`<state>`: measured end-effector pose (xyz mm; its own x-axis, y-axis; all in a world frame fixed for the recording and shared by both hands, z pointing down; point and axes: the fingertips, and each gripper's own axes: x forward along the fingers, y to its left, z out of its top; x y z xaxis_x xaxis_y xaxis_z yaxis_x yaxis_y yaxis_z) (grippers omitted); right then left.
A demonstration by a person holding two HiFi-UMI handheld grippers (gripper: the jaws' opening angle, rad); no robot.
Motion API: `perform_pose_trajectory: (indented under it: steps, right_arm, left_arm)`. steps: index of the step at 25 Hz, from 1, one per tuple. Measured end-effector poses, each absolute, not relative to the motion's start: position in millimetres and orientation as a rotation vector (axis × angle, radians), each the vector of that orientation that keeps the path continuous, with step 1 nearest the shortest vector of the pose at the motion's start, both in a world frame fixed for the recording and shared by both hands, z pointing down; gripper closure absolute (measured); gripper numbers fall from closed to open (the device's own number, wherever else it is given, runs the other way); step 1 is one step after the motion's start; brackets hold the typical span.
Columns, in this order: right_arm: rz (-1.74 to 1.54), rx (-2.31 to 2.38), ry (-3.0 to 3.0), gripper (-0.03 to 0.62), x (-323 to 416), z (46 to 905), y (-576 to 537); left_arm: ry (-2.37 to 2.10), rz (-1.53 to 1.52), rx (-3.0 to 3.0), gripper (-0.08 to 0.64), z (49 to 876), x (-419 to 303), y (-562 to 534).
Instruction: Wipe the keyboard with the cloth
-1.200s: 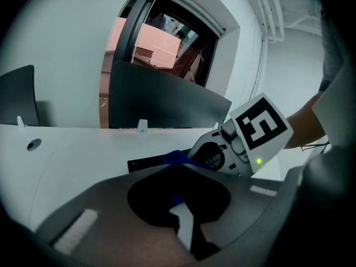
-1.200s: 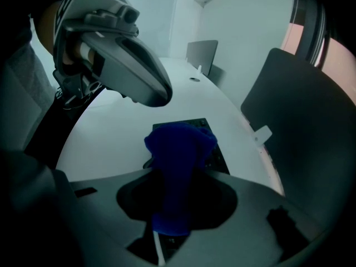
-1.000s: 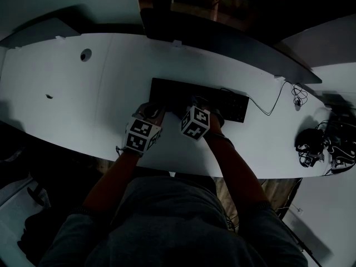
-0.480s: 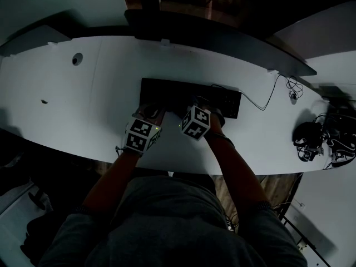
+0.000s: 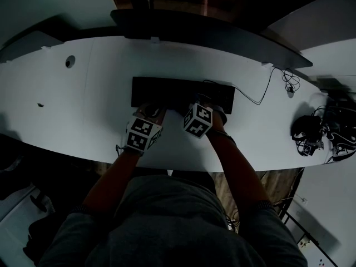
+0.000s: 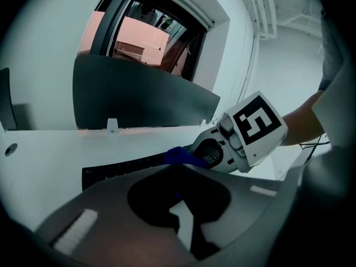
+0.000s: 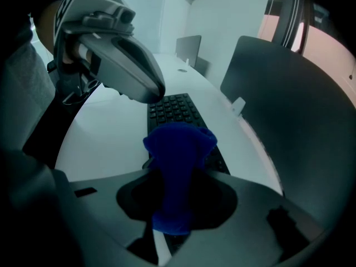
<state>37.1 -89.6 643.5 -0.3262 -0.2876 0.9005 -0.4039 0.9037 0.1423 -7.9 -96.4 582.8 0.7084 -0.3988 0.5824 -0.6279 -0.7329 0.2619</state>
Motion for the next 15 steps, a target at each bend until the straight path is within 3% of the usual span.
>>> perform_pose_trajectory:
  steps: [15]
  right_arm:
    - [0.166,0.542,-1.905,0.462,84,641,-79]
  left_arm:
    - [-0.744,0.703,2.491,0.552,585,32,-86]
